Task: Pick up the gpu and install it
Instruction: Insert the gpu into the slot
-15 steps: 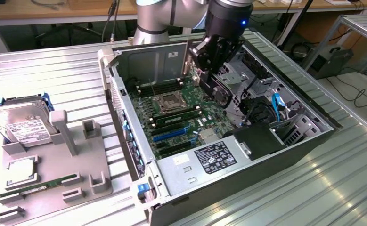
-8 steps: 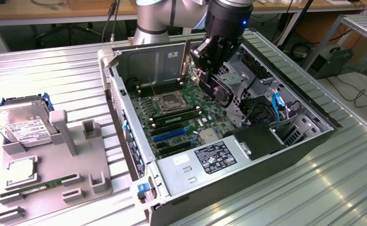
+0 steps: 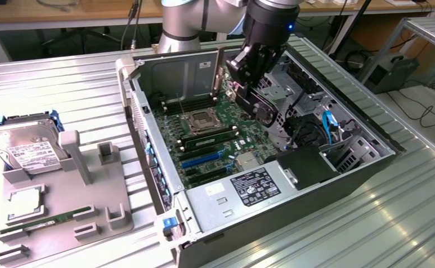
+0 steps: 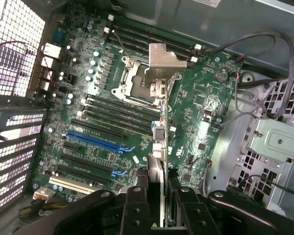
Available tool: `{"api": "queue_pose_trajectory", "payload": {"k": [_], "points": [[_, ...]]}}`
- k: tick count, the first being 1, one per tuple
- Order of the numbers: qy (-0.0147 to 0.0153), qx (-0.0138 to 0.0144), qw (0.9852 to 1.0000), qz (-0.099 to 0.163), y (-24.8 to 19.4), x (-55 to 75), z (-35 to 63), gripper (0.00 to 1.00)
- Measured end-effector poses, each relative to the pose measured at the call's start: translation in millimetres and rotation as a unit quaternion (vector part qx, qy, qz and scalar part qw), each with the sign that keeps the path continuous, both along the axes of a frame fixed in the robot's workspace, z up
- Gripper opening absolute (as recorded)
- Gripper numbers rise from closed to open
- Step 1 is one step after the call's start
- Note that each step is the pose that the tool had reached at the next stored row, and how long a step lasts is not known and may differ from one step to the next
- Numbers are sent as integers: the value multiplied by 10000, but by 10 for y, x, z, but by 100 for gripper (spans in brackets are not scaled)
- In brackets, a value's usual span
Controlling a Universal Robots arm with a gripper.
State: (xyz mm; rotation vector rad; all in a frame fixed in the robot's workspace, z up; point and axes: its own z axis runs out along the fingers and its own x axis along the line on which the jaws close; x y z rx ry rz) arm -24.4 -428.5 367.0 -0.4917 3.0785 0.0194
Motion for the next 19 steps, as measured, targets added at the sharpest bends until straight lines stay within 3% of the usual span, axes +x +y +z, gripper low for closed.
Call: {"api": "queue_pose_trajectory", "payload": {"k": [9,19], "points": [[0,1,9995,326,0,0,-7,26],[0,0,9958,913,0,0,-12,26]]}}
